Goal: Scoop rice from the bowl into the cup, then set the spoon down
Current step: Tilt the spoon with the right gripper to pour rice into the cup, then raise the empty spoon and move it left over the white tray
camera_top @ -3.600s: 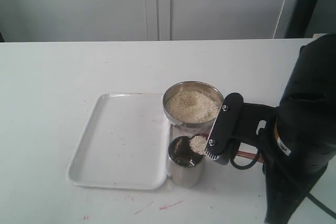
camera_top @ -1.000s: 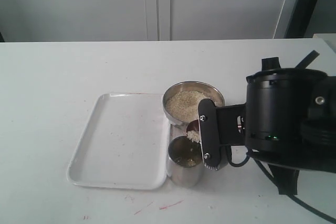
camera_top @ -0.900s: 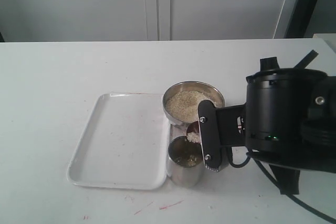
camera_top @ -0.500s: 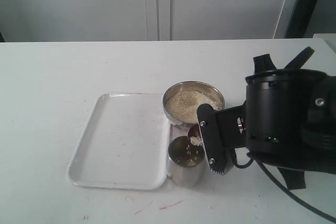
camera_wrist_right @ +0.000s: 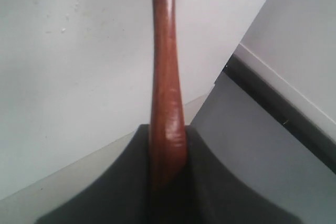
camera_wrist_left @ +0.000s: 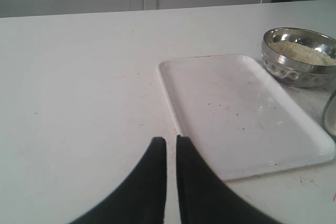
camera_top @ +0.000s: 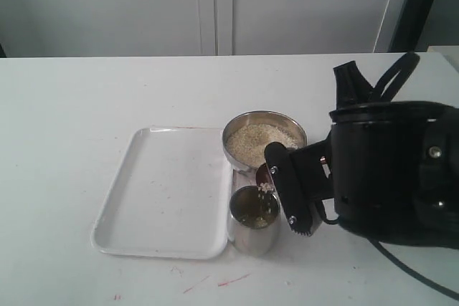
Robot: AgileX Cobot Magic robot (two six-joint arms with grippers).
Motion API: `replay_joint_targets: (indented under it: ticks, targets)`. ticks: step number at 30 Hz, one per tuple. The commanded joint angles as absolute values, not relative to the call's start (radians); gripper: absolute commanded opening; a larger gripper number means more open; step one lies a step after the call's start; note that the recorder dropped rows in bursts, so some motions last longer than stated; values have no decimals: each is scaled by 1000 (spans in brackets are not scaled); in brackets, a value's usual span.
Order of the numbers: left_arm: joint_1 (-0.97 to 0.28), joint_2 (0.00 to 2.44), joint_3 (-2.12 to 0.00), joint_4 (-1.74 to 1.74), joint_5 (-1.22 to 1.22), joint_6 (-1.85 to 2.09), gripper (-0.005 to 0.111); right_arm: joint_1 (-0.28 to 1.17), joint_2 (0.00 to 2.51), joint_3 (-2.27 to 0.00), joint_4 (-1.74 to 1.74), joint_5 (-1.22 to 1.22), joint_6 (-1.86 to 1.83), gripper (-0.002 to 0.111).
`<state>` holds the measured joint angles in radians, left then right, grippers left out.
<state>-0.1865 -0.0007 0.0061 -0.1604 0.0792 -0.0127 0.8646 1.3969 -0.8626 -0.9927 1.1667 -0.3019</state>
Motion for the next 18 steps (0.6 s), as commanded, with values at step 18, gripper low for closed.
replay_joint_targets:
  ticks: [18]
  targets:
    - [-188, 0, 0, -171, 76, -19, 14, 930, 1398, -859, -1089, 1221, -130, 0]
